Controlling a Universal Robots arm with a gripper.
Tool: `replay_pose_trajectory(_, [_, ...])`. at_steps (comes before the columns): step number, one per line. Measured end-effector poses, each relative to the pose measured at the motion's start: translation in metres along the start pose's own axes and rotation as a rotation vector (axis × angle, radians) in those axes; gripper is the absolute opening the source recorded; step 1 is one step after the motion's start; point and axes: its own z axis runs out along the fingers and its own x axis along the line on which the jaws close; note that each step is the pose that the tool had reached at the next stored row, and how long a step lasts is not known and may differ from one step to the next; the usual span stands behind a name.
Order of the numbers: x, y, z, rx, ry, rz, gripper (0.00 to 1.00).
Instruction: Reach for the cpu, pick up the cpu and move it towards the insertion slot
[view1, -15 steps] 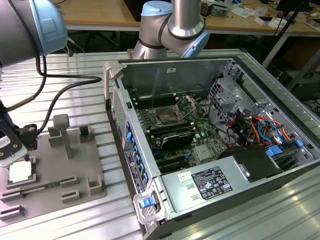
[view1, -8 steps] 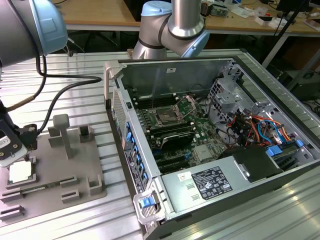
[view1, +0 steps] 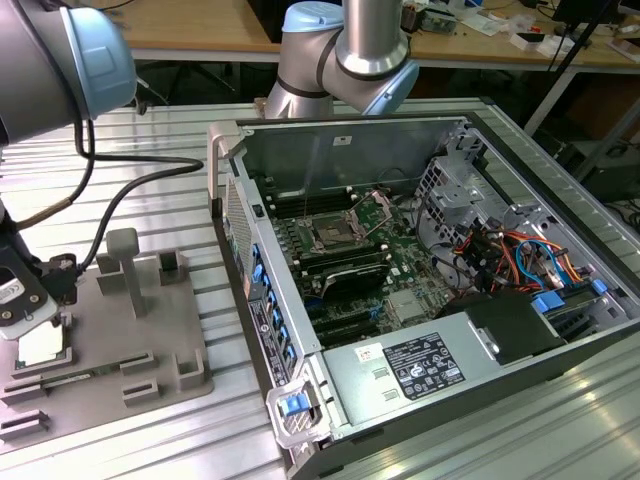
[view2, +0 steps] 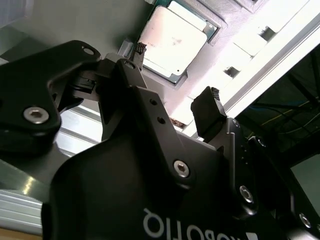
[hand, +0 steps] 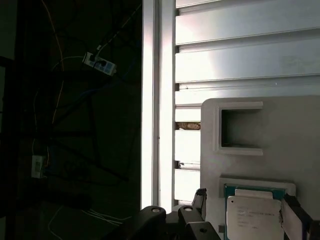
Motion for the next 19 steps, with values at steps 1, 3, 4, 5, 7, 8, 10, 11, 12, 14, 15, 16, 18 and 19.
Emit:
replay_pose_trajectory(1, [-0.0006, -0.0002, 0.0005, 0.0042, -0.0004, 0.0, 0.65])
replay_pose_trajectory(3, [-0.0013, -0.0002, 0.0009, 0.0091, -0.0003, 0.0, 0.65])
replay_pose_trajectory(4, [-0.0021, -0.0002, 0.0012, 0.0111, -0.0004, 0.0, 0.65])
replay_pose_trajectory(5, [-0.0027, -0.0003, 0.0014, 0.012, -0.0003, 0.0, 0.65])
replay_pose_trajectory(7, [-0.0042, -0.0004, 0.0018, 0.0144, -0.0002, 0.0, 0.65])
replay_pose_trajectory(8, [-0.0049, -0.0004, 0.002, 0.0158, -0.0002, 0.0, 0.65])
replay_pose_trajectory(10, [-0.0055, -0.0004, 0.0027, 0.0175, -0.0003, 0.0, 0.65])
replay_pose_trajectory(11, [-0.0058, -0.0006, 0.0031, 0.0183, 0.0001, 0.0, 0.65])
replay_pose_trajectory(12, [-0.0059, -0.001, 0.0037, 0.0185, 0.0001, 0.0, 0.65])
replay_pose_trajectory(14, [-0.0061, -0.0022, 0.0054, 0.0183, -0.0003, 0.0, 0.65])
replay_pose_trajectory(15, [-0.0063, -0.0027, 0.0062, 0.019, -0.0001, 0.0, 0.65])
replay_pose_trajectory(16, [-0.0066, -0.0029, 0.0066, 0.0194, -0.0001, 0.0, 0.65])
replay_pose_trajectory(18, [-0.0077, -0.0031, 0.0077, 0.0196, 0.0, 0.0, 0.65])
replay_pose_trajectory(19, [-0.008, -0.0031, 0.0084, 0.0196, -0.0002, 0.0, 0.65])
